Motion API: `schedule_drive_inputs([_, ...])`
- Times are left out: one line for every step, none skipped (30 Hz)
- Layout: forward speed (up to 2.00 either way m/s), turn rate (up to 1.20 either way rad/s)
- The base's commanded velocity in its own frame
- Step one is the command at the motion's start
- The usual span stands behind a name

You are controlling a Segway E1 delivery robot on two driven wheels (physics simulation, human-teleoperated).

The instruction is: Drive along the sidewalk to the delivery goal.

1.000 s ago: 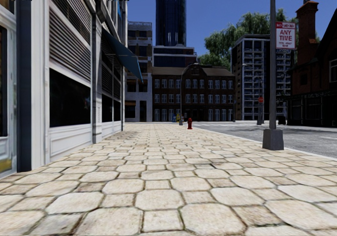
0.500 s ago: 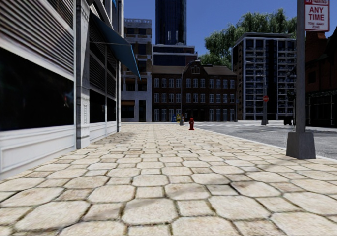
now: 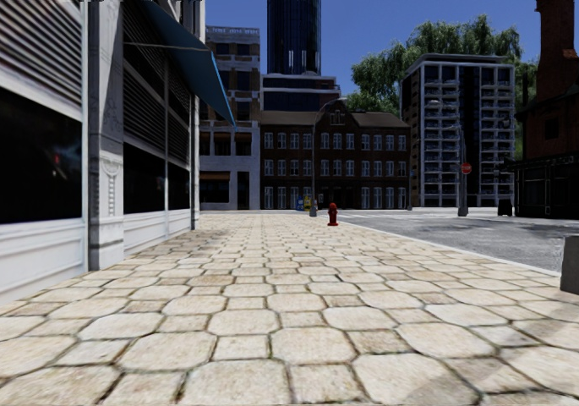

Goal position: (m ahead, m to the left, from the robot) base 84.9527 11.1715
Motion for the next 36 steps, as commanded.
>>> schedule_drive_inputs([2.0, 0.0])
schedule_drive_inputs([2.0, 0.0])
schedule_drive_inputs([2.0, 0.0])
schedule_drive_inputs([2.0, 0.0])
schedule_drive_inputs([2.0, 0.0])
schedule_drive_inputs([2.0, 0.0])
schedule_drive_inputs([2.0, 0.0])
schedule_drive_inputs([2.0, 0.0])
schedule_drive_inputs([2.0, 0.0])
schedule_drive_inputs([2.0, 0.0])
schedule_drive_inputs([2.0, 0.0])
schedule_drive_inputs([2.0, 0.0])
schedule_drive_inputs([2.0, 0.0])
schedule_drive_inputs([2.0, 0.0])
schedule_drive_inputs([2.0, 0.0])
schedule_drive_inputs([2.0, 0.0])
schedule_drive_inputs([2.0, 0.0])
schedule_drive_inputs([2.0, 0.0])
schedule_drive_inputs([2.0, 0.0])
schedule_drive_inputs([2.0, 0.0])
schedule_drive_inputs([2.0, 0.0])
schedule_drive_inputs([2.0, 0.0])
schedule_drive_inputs([2.0, 0.0])
schedule_drive_inputs([2.0, 0.0])
schedule_drive_inputs([2.0, 0.0])
schedule_drive_inputs([2.0, 0.0])
schedule_drive_inputs([2.0, 0.0])
schedule_drive_inputs([2.0, 0.0])
schedule_drive_inputs([2.0, 0.0])
schedule_drive_inputs([2.0, 0.0])
schedule_drive_inputs([2.0, 0.0])
schedule_drive_inputs([2.0, 0.0])
schedule_drive_inputs([2.0, 0.0])
schedule_drive_inputs([2.0, 0.0])
schedule_drive_inputs([2.0, 0.0])
schedule_drive_inputs([2.0, 0.06])
